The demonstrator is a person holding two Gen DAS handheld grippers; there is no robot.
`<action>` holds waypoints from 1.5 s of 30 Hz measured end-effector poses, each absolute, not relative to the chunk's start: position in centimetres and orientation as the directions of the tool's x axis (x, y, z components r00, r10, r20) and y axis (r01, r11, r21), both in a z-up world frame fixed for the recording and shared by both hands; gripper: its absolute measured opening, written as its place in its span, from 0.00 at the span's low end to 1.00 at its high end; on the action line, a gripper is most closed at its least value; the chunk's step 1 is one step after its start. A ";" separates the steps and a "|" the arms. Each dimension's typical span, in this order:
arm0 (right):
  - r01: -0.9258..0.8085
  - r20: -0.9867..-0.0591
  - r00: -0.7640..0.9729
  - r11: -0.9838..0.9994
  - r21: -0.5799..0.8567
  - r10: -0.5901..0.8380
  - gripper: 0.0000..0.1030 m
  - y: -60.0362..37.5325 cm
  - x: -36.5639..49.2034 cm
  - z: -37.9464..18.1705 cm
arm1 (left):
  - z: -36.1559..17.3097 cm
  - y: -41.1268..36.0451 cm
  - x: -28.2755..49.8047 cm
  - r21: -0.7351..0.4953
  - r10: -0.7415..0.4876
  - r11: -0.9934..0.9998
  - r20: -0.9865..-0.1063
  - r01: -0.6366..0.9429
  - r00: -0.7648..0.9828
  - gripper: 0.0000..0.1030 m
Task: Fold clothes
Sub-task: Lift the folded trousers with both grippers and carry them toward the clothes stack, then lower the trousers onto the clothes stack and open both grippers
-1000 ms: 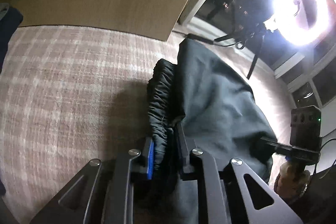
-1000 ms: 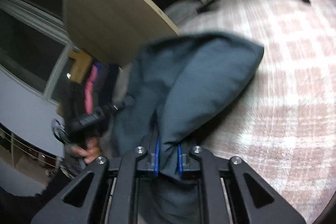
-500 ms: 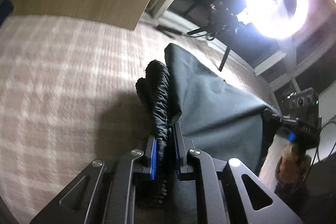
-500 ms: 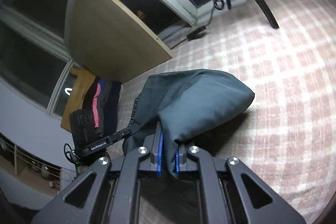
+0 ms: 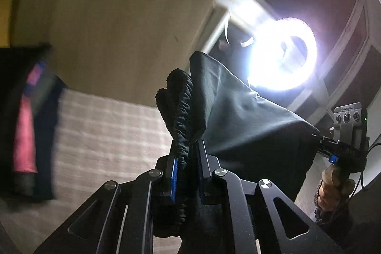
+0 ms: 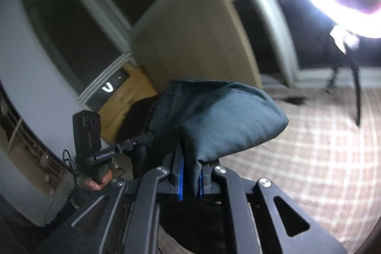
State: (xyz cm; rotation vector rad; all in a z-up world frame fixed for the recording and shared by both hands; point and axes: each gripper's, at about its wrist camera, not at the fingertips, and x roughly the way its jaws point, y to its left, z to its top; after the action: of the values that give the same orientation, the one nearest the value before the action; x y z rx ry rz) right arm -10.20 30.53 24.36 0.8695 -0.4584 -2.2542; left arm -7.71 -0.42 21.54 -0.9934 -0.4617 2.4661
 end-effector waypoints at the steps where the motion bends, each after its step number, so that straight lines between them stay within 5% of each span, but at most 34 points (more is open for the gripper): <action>1: 0.478 -0.451 -0.550 -0.708 0.520 -0.703 0.08 29.0 -10.3 25.1 | 22.4 -1.7 -7.3 -0.444 0.497 -0.855 -0.562 -0.266 -0.661 0.11; 13: 0.581 -0.392 -0.515 -0.646 0.495 -0.763 0.08 7.4 -15.0 29.1 | 30.3 -21.6 -5.0 -0.310 0.323 -0.934 -0.527 -0.177 -0.786 0.11; 22: 0.581 -0.429 -0.510 -0.666 0.467 -0.746 0.08 -3.5 -19.2 27.6 | 28.5 -30.6 -10.6 -0.256 0.231 -0.961 -0.538 -0.105 -0.811 0.11; 27: 0.526 -0.694 -0.369 -0.754 0.393 -0.619 0.14 -9.1 -23.4 19.2 | 22.1 -32.1 -15.0 0.079 -0.114 -0.993 -0.660 0.082 -0.742 0.17; 29: 0.505 -0.704 -0.319 -0.742 0.441 -0.635 0.14 -8.2 -23.3 17.5 | 20.9 -32.5 -15.3 0.142 -0.194 -0.981 -0.655 0.134 -0.730 0.17; 34: 0.486 -0.574 -0.403 -0.698 0.526 -0.713 0.51 -2.6 -22.9 20.1 | 23.5 -31.6 -11.1 0.042 -0.086 -0.996 -0.537 0.075 -0.839 0.17; 38: 0.435 -0.605 -0.396 -0.721 0.539 -0.691 0.51 -2.8 -26.1 19.8 | 22.0 -29.1 -12.1 -0.032 0.078 -0.997 -0.567 -0.072 -0.820 0.18; 45: 0.346 -0.700 -0.334 -0.773 0.532 -0.631 0.51 -4.6 -31.5 17.3 | 16.9 -26.6 -15.3 -0.059 0.144 -0.988 -0.664 -0.140 -0.734 0.17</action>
State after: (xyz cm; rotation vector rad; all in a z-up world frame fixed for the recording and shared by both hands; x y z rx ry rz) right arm -31.47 -4.56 17.26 1.2994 -0.3849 -2.1288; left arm -15.33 -26.55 16.85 -1.0692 -0.0081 2.7912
